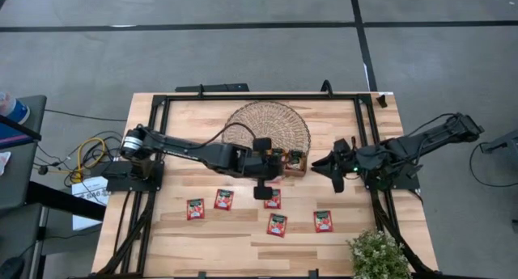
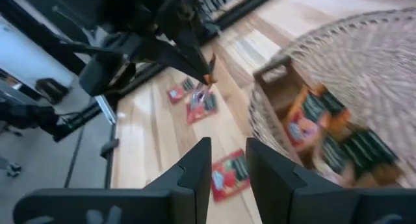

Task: Pick & Place Tea
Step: Put the orange tea bag into the middle section of the wooden organizer

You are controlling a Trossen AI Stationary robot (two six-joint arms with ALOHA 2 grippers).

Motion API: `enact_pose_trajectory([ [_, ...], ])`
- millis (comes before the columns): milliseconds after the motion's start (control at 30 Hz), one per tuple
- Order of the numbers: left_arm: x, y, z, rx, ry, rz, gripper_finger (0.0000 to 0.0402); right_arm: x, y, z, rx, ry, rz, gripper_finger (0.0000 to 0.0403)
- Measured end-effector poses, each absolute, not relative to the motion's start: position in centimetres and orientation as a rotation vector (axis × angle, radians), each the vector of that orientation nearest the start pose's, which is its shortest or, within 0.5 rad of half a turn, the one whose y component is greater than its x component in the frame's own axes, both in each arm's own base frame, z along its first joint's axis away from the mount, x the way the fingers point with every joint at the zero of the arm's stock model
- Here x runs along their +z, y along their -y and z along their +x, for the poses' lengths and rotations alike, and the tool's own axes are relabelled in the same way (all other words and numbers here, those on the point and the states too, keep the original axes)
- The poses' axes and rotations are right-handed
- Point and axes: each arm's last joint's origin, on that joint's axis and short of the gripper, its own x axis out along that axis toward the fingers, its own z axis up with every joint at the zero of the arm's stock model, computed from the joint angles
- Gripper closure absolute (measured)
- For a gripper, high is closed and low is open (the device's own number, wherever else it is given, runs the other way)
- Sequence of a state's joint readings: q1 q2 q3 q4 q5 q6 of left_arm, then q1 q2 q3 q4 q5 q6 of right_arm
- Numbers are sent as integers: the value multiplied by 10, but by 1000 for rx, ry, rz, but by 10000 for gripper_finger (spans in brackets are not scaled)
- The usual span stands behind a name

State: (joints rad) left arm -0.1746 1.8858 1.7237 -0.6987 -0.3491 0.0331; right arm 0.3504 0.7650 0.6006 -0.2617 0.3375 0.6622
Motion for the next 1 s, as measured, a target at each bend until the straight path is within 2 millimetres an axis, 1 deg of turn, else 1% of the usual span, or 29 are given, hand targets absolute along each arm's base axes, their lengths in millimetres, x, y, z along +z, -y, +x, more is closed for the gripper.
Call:
enact_pose_trajectory([
  [100,316,69,416,184,-755,341,401,267,-53,173,-92,-351,517,314],
  [200,319,74,418,214,-720,400,401,259,-55,184,-101,-376,510,301],
  [267,322,76,419,231,-684,407,401,256,-54,191,-113,-374,504,284],
  [467,323,77,420,257,-667,415,401,255,-49,213,-88,-299,509,213],
  [600,323,77,420,258,-672,418,401,250,-43,222,-92,-306,519,188],
  [700,322,77,419,258,-681,422,401,248,-40,228,-76,-303,538,185],
  [800,322,77,419,258,-681,422,401,248,-37,233,-76,-291,546,194],
  [900,322,77,419,258,-683,422,401,250,-35,239,-67,-298,551,216],
  [1000,321,77,419,255,-690,425,401,251,-33,244,-52,-304,545,249],
])
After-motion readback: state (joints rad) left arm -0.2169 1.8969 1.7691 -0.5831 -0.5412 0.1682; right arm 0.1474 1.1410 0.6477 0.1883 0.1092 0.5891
